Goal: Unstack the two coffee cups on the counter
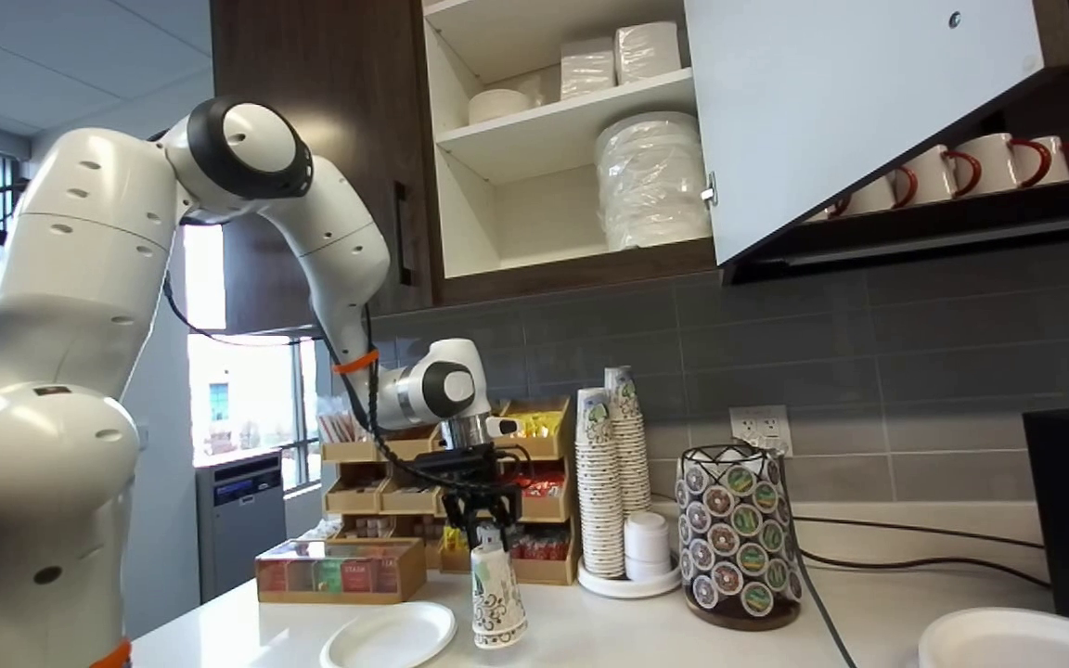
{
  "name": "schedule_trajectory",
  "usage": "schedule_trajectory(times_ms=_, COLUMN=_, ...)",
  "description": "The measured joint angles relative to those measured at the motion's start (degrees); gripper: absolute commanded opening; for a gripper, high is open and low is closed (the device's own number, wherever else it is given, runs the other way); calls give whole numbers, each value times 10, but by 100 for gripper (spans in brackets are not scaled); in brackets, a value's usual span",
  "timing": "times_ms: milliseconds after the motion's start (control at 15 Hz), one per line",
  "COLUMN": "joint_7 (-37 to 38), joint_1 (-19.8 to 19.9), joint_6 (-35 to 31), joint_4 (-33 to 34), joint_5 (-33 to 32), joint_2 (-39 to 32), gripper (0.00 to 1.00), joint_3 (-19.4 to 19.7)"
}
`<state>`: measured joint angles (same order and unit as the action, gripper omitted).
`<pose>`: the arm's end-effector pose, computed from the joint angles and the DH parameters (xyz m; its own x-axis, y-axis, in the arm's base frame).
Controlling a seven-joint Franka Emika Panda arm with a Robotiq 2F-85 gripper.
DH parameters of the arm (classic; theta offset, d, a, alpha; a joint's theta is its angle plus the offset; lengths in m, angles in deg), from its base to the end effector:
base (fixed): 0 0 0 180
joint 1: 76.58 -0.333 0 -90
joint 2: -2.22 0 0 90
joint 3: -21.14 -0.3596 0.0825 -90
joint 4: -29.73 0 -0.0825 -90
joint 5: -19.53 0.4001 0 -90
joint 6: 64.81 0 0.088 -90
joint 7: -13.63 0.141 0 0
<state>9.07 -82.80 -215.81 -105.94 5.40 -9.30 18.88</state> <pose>0.5296 0.0814 0.2424 0.9033 0.4267 0.0439 0.4185 -0.8991 0.1286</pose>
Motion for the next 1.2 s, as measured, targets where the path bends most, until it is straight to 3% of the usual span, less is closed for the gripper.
schedule_trajectory(times_ms=733, joint_7=-5, joint_1=1, joint_6=0, joint_4=0, joint_5=5, joint_2=6, gripper=38, joint_3=-6)
schedule_trajectory(times_ms=1200, joint_7=9, joint_1=6, joint_6=14, joint_4=-17, joint_5=2, joint_2=109, gripper=38, joint_3=-3)
